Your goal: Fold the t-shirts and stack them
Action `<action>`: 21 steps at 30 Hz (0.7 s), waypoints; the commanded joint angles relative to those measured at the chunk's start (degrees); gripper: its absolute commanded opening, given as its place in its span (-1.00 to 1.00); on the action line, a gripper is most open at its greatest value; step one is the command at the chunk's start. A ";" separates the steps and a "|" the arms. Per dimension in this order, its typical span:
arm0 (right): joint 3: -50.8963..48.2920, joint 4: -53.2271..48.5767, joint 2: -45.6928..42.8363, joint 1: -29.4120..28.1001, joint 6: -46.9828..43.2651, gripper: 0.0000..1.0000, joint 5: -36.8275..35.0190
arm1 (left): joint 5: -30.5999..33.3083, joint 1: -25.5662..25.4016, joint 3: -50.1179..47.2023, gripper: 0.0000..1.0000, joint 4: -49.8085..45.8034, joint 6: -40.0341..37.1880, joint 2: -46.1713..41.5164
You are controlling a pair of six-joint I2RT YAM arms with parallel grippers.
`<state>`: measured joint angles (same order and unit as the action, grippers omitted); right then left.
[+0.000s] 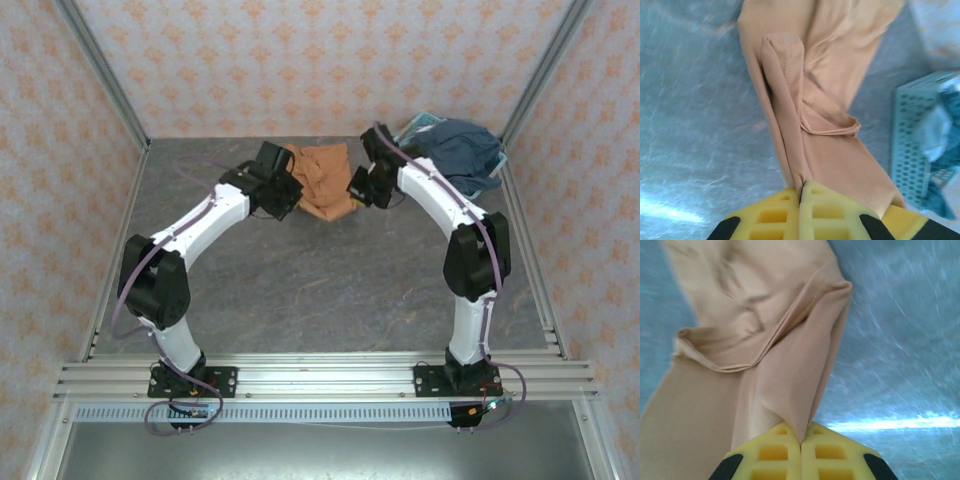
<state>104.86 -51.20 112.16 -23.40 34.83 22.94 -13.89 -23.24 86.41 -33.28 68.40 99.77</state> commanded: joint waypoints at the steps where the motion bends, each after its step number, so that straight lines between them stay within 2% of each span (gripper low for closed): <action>1: 2.78 -6.04 -2.26 0.32 -1.07 -1.00 0.74 | 1.66 0.00 0.95 -1.00 -6.14 -2.95 -3.63; 5: -6.63 -2.93 -5.98 -1.10 0.45 -1.00 3.26 | 0.70 -0.72 -7.19 -1.00 -4.60 -2.34 -7.96; 13: -31.86 4.67 -14.55 -5.97 3.48 -1.00 7.89 | -6.75 -4.78 -29.97 -1.00 0.38 -2.02 -12.67; 16: -37.80 5.94 -15.92 -7.97 3.97 -1.00 8.95 | -6.59 -6.49 -36.87 -1.00 1.49 -0.89 -14.53; 21: -43.16 3.10 -19.71 -10.05 2.61 -1.00 10.34 | -5.63 -8.96 -44.83 -1.00 0.66 2.03 -22.87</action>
<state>63.16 -46.22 96.51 -33.36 37.82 33.69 -21.02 -31.59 43.59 -31.64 68.51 82.48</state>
